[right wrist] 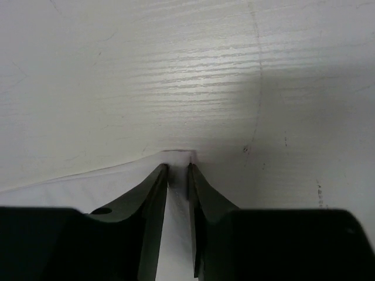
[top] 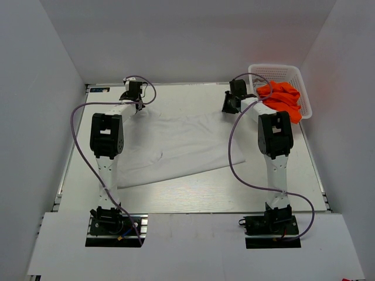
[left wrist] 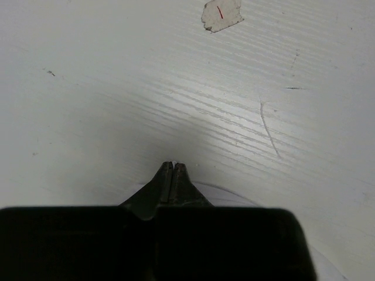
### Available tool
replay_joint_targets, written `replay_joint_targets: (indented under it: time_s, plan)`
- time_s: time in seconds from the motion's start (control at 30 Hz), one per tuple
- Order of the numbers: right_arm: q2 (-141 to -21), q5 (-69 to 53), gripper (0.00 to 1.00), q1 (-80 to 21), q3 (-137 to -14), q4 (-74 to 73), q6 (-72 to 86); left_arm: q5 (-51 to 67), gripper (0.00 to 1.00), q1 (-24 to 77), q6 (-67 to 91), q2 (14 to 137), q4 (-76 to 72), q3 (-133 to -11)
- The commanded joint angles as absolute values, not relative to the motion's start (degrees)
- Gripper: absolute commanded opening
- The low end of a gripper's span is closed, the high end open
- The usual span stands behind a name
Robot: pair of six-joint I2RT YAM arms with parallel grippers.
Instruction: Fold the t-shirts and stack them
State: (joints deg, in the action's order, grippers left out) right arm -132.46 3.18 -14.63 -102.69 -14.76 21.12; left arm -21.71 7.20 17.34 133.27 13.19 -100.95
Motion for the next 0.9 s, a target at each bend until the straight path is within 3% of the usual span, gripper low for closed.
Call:
replay_joint_targets:
  time_s: [0.0,0.13,0.2,0.4,0.63,0.87]
  plan:
    - [-134.0,1.7,0.26,-14.7,-104.7,-13.3,20.1,-22.9,0.00,7.1,16.8,127.4,11.7,-99.8]
    - [-133.9,2.9,0.05,-14.6,-104.7,-12.9,18.6,-22.9,0.00,7.1,16.8,126.2,11.2,-98.4]
    - [-133.8,3.1,0.00,-14.9,-104.8,-12.2,17.9,-22.9,0.00,7.1,16.8,124.7,11.2,-97.6]
    - [-129.0,2.5,0.00,-16.2,-103.5,-8.7,12.1,-24.2,0.00,8.3,17.5,117.2,11.6,-91.4]
    - [-114.2,3.9,0.00,-17.6,-85.2,-0.6,10.6,-21.4,0.00,8.3,20.4,105.2,14.5,-80.3]
    - [-107.6,3.6,0.00,-18.0,-76.4,1.5,10.5,-20.0,0.00,8.3,30.0,93.9,20.7,-66.3]
